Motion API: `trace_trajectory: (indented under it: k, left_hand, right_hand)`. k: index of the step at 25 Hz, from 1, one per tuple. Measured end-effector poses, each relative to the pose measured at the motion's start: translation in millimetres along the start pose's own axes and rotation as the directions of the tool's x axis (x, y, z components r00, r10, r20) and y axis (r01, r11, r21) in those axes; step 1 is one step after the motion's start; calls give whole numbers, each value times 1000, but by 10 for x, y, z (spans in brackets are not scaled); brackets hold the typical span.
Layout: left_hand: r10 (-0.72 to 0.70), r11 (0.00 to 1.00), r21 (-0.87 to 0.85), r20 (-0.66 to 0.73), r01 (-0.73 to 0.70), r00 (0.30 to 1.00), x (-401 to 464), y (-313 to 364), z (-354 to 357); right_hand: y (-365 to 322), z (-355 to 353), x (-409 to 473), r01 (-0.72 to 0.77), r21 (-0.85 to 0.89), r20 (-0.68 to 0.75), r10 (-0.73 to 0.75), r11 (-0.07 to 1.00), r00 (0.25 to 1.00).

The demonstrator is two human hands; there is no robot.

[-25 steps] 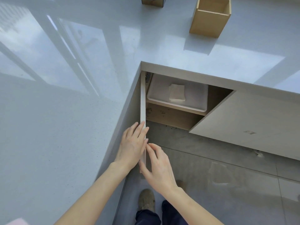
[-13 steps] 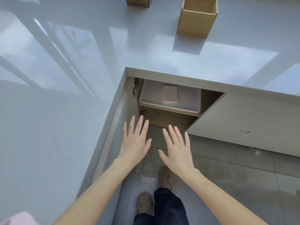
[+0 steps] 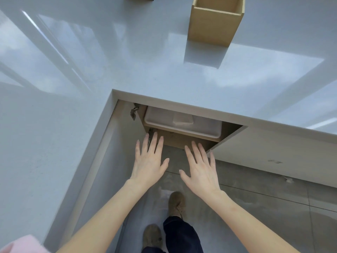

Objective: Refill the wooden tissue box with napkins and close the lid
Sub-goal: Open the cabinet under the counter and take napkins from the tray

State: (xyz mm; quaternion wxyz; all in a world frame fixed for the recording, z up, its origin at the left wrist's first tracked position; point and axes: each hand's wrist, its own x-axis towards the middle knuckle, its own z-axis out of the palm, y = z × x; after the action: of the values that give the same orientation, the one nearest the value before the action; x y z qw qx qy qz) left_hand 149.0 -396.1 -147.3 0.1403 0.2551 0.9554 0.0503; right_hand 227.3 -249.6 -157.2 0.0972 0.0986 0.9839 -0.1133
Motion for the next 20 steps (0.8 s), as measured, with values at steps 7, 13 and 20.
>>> trace_trajectory:
  k: [7, 13, 20]
  left_hand:
    - [-32, 998, -55, 15, 33, 999, 437, 72, 47]
    - [-9, 993, -120, 58, 16, 998, 771, 25, 219]
    - [40, 989, -143, 44, -34, 998, 983, -79, 439]
  right_hand:
    - [243, -7, 388, 9, 55, 46, -11, 998, 999]
    - [349, 144, 678, -54, 83, 63, 49, 995, 997]
    - [452, 294, 855, -113, 88, 69, 107, 990, 992]
